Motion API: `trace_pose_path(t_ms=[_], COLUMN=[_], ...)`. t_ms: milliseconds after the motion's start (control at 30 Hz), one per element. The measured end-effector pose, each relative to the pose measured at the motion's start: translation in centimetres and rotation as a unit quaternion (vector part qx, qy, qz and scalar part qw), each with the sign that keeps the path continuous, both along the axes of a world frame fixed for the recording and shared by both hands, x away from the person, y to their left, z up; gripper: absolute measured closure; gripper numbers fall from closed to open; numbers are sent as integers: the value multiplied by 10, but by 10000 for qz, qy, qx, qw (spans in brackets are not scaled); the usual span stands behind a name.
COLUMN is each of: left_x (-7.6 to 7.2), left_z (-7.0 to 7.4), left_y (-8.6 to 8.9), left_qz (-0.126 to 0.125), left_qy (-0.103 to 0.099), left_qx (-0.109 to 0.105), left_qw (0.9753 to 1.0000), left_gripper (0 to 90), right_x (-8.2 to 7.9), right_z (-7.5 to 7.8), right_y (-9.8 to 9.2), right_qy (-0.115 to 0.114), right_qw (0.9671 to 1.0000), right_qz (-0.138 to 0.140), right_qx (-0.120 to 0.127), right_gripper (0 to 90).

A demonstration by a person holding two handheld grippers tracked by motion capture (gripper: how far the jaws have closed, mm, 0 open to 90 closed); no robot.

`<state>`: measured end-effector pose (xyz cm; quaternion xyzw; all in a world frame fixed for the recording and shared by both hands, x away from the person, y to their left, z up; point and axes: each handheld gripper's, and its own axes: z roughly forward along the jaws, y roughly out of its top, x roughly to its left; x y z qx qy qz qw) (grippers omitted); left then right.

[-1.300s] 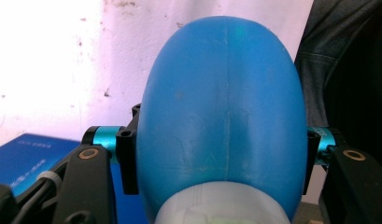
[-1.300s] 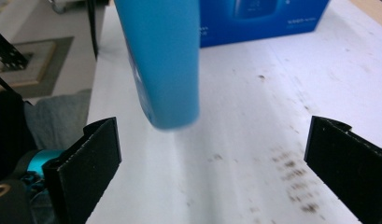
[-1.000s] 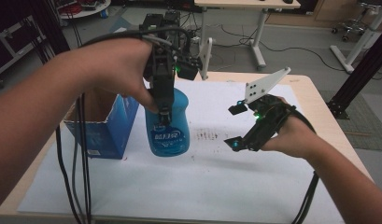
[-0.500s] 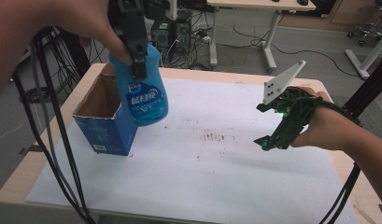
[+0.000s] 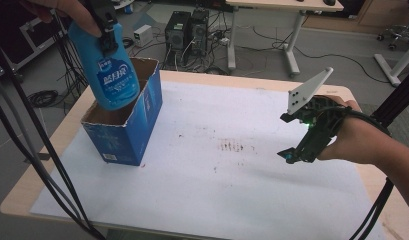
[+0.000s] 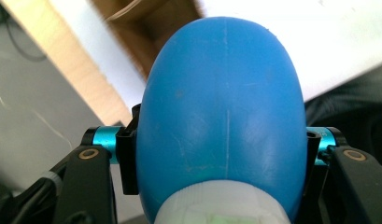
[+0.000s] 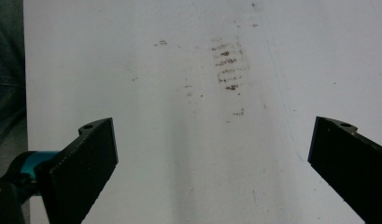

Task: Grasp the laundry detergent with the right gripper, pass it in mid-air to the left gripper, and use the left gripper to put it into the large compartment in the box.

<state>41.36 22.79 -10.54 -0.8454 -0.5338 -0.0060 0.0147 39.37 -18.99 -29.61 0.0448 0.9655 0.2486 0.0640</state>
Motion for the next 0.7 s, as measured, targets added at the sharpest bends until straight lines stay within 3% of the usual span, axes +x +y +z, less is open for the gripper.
trace_pose_path(t_ms=[100, 300, 433, 700], left_x=[4, 13, 18, 25], left_z=[-3, -20, -36, -78], left_y=[11, 22, 26, 20], left_qz=[418, 673, 578, -95], left_qy=[-31, 41, 134, 302], left_qx=[65, 198, 124, 85], left_qw=[9991, 9975, 9982, 9995], left_gripper=[385, 385, 385, 386], right_x=[0, 1, 2, 2], right_z=[-1, -5, -8, -8], right_y=[1, 1, 2, 3], right_qy=[-2, 11, 31, 45], right_qw=[10000, 10000, 10000, 9999], right_qz=[-2, -37, -53, -88], right_qx=[-9, -30, -47, -35], right_gripper=[5, 5, 5, 5])
